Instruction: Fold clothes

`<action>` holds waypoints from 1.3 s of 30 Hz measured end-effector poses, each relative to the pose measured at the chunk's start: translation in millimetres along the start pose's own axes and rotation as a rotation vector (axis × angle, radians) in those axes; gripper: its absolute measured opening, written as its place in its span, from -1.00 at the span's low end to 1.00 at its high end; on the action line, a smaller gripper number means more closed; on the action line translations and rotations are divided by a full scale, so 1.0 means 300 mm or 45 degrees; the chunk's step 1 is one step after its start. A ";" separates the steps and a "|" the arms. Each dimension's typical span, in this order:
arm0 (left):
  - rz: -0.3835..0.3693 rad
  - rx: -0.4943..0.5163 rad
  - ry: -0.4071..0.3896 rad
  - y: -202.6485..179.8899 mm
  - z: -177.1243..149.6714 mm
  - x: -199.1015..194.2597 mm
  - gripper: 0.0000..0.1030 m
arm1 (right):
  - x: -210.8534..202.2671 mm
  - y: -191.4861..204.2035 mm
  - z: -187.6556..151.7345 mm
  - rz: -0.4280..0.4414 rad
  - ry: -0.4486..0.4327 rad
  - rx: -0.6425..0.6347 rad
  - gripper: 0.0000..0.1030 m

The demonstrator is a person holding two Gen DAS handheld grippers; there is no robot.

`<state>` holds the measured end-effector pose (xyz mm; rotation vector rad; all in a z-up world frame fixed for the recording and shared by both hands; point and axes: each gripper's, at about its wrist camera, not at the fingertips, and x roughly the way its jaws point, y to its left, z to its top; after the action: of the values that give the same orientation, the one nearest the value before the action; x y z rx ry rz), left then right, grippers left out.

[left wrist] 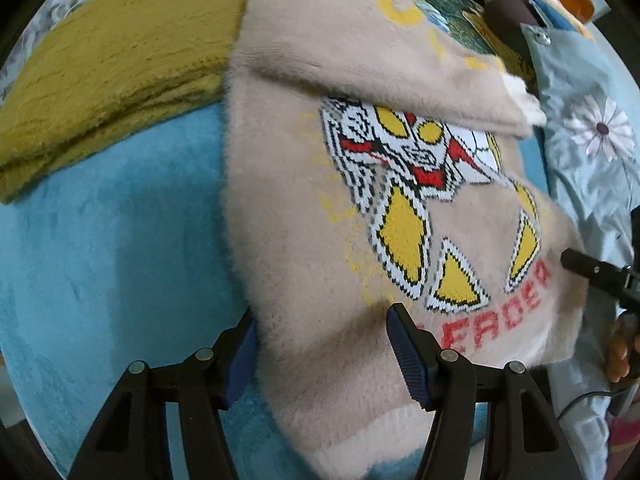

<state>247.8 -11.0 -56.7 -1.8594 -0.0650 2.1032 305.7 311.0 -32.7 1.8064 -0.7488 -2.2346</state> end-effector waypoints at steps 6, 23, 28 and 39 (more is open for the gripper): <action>-0.039 0.017 0.006 -0.019 -0.004 0.002 0.34 | 0.007 0.022 -0.027 -0.001 0.025 -0.060 0.09; -0.205 -0.046 0.078 -0.007 -0.033 0.048 0.88 | 0.006 0.022 -0.060 0.018 0.031 -0.082 -0.02; -0.307 -0.137 0.069 0.038 -0.043 0.041 0.83 | 0.009 0.006 -0.065 -0.007 0.020 -0.026 -0.71; -0.253 -0.105 0.142 0.039 -0.079 0.024 0.21 | 0.030 0.038 -0.089 -0.036 0.115 -0.068 -0.74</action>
<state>267.7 -24.5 -70.0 -1.9264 -0.3012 1.8874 326.9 290.0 -38.9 1.8892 -0.6443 -2.1523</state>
